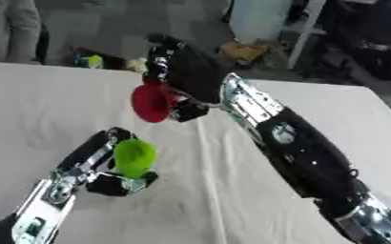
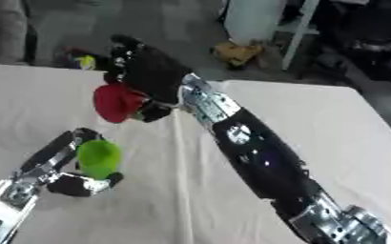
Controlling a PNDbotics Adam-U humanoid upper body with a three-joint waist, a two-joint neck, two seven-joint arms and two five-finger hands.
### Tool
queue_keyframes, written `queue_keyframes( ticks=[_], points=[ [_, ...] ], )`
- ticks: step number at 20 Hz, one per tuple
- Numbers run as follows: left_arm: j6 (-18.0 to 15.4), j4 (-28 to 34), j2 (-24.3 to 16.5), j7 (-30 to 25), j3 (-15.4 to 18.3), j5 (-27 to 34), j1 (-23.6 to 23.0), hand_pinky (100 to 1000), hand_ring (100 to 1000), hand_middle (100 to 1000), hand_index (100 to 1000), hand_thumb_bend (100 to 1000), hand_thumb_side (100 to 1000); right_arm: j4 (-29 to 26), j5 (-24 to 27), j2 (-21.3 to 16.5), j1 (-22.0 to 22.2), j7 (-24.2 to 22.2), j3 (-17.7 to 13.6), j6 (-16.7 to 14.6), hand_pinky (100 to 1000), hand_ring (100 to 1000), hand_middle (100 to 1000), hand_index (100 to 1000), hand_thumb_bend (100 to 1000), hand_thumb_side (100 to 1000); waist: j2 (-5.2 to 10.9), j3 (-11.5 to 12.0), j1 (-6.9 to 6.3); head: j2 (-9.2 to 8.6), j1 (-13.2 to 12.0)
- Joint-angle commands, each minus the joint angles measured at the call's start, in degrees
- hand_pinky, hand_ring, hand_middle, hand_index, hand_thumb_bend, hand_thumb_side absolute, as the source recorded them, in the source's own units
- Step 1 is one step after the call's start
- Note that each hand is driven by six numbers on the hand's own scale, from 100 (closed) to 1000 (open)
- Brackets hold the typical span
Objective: Pour the contents of one cup into another cup.
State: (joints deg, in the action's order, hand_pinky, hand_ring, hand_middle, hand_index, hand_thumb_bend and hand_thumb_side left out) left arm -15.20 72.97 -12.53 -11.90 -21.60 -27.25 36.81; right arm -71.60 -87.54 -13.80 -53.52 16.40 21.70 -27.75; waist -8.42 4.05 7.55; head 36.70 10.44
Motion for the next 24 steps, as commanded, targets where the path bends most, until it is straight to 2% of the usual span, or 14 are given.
queue_keyframes(
  ticks=[1, 15, 24],
  points=[
    [0.1, 0.6, 0.4, 0.4, 0.8, 0.1, 1.3, 408, 159, 170, 505, 167, 325, -2.1, -2.2, -1.0, -1.6, 1.0, 0.0, 0.7, 885, 644, 351, 585, 100, 100, 1.15, -0.2, -0.32, -0.09, -0.1],
    [0.5, 0.4, 0.7, 0.7, 1.2, 0.4, 1.4, 409, 156, 167, 504, 170, 326, -3.9, -10.6, -1.1, -2.1, 3.9, 1.5, 4.0, 896, 625, 429, 636, 100, 100, 1.53, -0.6, 0.14, 0.09, -0.4],
    [0.8, 0.6, 0.7, 0.8, 1.4, 0.6, 1.4, 409, 155, 166, 503, 176, 324, -4.4, -12.6, -1.2, -2.1, 5.0, 2.0, 4.6, 908, 626, 444, 643, 100, 100, 1.73, -0.7, 0.26, 0.03, -0.5]
  ],
)
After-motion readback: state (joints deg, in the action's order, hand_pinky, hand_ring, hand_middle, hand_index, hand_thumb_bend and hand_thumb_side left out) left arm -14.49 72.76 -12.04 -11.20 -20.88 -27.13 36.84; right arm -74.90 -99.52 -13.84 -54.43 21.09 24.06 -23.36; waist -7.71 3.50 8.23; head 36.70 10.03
